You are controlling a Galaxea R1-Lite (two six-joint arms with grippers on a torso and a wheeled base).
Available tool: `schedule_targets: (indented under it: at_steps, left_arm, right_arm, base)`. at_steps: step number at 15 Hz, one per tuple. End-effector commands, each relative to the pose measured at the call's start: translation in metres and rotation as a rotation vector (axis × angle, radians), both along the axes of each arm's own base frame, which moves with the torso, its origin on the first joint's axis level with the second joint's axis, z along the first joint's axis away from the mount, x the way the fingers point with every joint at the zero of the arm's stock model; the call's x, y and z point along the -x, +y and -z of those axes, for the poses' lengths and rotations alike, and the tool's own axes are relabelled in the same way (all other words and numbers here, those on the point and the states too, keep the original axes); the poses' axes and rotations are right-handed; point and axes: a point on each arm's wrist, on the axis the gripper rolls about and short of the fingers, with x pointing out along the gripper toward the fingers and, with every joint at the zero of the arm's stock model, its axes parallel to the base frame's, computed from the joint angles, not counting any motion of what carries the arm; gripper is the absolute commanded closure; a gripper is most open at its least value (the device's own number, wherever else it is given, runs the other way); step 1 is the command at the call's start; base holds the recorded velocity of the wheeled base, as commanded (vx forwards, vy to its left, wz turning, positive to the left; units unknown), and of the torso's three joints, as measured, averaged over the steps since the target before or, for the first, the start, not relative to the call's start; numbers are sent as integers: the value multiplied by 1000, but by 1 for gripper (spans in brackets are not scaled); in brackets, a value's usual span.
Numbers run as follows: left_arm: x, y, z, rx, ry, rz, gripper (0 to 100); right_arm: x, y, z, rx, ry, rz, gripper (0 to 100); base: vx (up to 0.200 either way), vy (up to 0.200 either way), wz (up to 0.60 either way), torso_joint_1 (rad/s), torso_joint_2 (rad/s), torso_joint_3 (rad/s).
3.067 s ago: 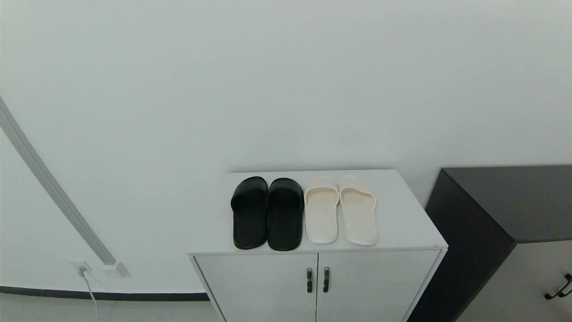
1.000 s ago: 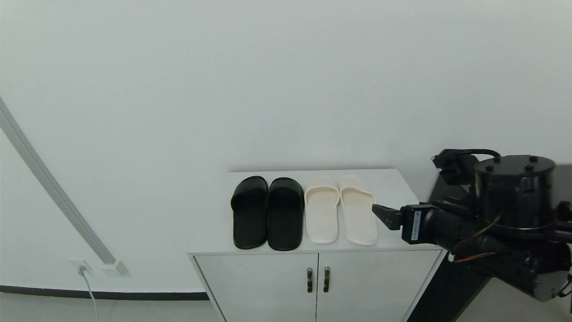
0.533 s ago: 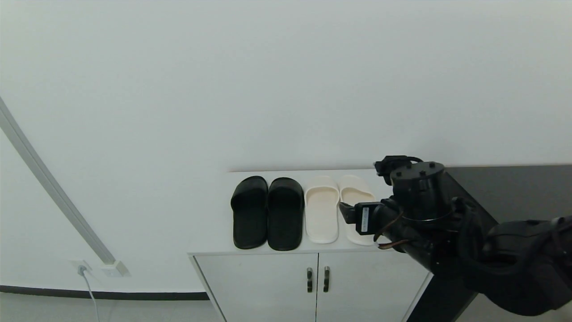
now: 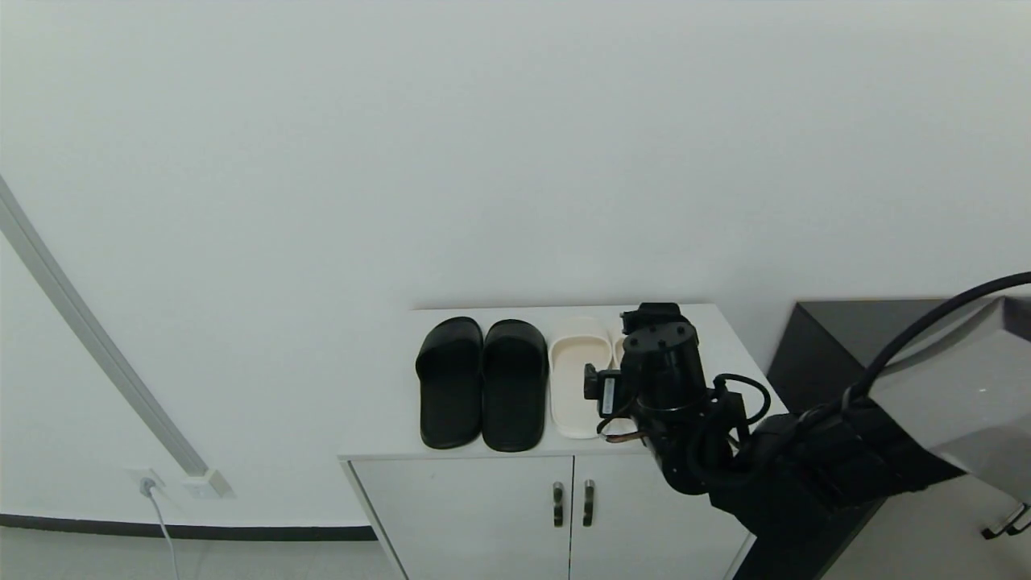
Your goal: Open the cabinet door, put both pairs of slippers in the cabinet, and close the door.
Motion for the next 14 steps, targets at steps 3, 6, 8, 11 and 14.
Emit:
schedule_targets:
  at_steps: [3, 6, 8, 11, 14]
  left_arm:
    - [0, 0, 0, 1, 3, -2, 100]
    - [0, 0, 0, 1, 1, -4, 100]
    - [0, 0, 0, 2, 1, -4, 100]
    - [0, 0, 0, 2, 3, -4, 100]
    - [0, 0, 0, 2, 3, -4, 100]
  right_arm:
    - [-20, 20, 23, 37, 3, 9, 0]
    - [-32, 27, 32, 61, -6, 12, 0]
    - [-52, 28, 36, 58, -25, 40, 0]
    - [-70, 25, 34, 66, -48, 64, 0]
    - [-81, 20, 35, 66, -54, 83, 0]
  base:
    - [0, 0, 0, 0, 0, 0]
    - [0, 0, 0, 0, 0, 0]
    - [0, 0, 0, 0, 0, 0]
    - [0, 0, 0, 0, 0, 0]
    - [0, 0, 0, 0, 0, 0]
